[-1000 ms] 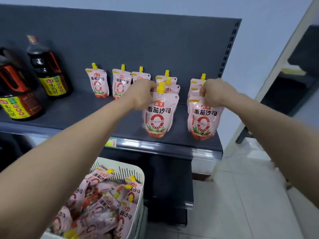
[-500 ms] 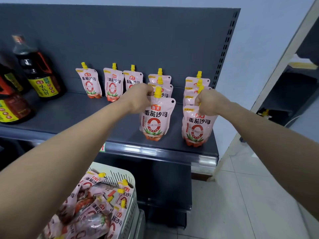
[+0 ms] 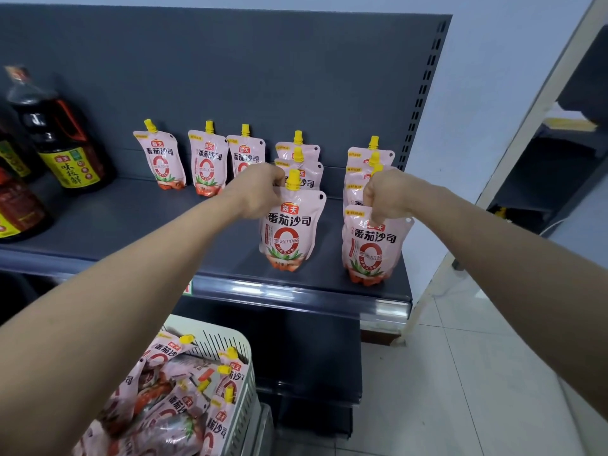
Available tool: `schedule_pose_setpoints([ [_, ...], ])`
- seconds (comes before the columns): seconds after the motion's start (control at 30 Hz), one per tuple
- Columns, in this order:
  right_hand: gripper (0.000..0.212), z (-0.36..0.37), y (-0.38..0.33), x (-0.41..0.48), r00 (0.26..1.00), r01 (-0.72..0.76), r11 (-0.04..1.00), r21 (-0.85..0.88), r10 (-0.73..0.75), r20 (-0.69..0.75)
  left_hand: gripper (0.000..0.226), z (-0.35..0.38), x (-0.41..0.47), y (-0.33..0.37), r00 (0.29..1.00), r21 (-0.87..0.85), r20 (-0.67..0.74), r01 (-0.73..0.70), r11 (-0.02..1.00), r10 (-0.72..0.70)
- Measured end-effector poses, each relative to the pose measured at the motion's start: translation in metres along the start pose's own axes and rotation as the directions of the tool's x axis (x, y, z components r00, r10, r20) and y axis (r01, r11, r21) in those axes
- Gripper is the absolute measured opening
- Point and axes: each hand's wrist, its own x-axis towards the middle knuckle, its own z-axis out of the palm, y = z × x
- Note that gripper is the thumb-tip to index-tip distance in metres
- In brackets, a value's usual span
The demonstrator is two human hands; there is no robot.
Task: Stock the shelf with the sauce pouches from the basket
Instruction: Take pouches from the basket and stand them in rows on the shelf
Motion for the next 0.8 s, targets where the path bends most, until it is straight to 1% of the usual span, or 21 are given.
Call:
schedule_pose_setpoints([
  [0.07,0.038,-0.001,0.0,0.005,0.999,-0.016,0.991,0.135,0.021,-0.038,0.014,-0.001,0.002,-0.004,1.0,-0.001,0.002,0.01,1.0,-0.01],
  [0.17,0.034,-0.007,-0.002,0.011,0.997,0.069,0.991,0.117,-0.065,-0.035,0.013,-0.003,0.006,-0.011,0.999,-0.003,-0.006,0.035,0.999,-0.035],
  [0.2,0.034,-0.01,-0.004,0.01,0.997,0.07,0.988,0.138,-0.065,-0.042,0.013,-0.003,0.008,-0.013,0.999,-0.004,-0.009,0.041,0.999,-0.041],
  [0.3,0.029,-0.014,-0.009,0.016,0.985,0.111,0.985,0.132,-0.092,-0.149,0.024,-0.003,0.017,-0.018,0.999,-0.012,-0.015,0.044,0.999,-0.044],
  [0.37,0.025,-0.016,-0.01,0.022,0.973,0.154,0.981,0.117,-0.13,-0.19,0.03,-0.001,0.024,-0.021,0.999,-0.031,-0.014,0.044,0.999,-0.045],
  [0.47,0.025,-0.019,-0.01,0.027,0.972,0.153,0.984,0.095,-0.133,-0.192,0.017,0.004,0.036,-0.024,1.0,-0.072,-0.013,0.021,0.997,-0.022],
  [0.5,0.025,-0.019,-0.009,0.028,0.971,0.158,0.984,0.087,-0.139,-0.197,0.016,0.007,0.04,-0.025,1.0,-0.084,-0.01,0.012,0.996,-0.013],
  [0.63,0.023,-0.02,-0.001,0.034,0.969,0.141,0.989,0.052,-0.126,-0.214,0.03,0.015,0.058,-0.029,0.999,-0.107,0.034,0.025,0.994,-0.022],
  [0.73,0.025,-0.021,0.005,0.036,0.966,0.123,0.992,0.025,-0.115,-0.23,0.015,0.02,0.072,-0.035,0.999,-0.124,0.047,0.019,0.992,-0.013],
  [0.8,0.029,-0.021,0.006,0.037,0.964,0.113,0.994,0.005,-0.109,-0.241,0.013,0.022,0.08,-0.04,0.997,-0.147,0.071,0.03,0.989,-0.02],
])
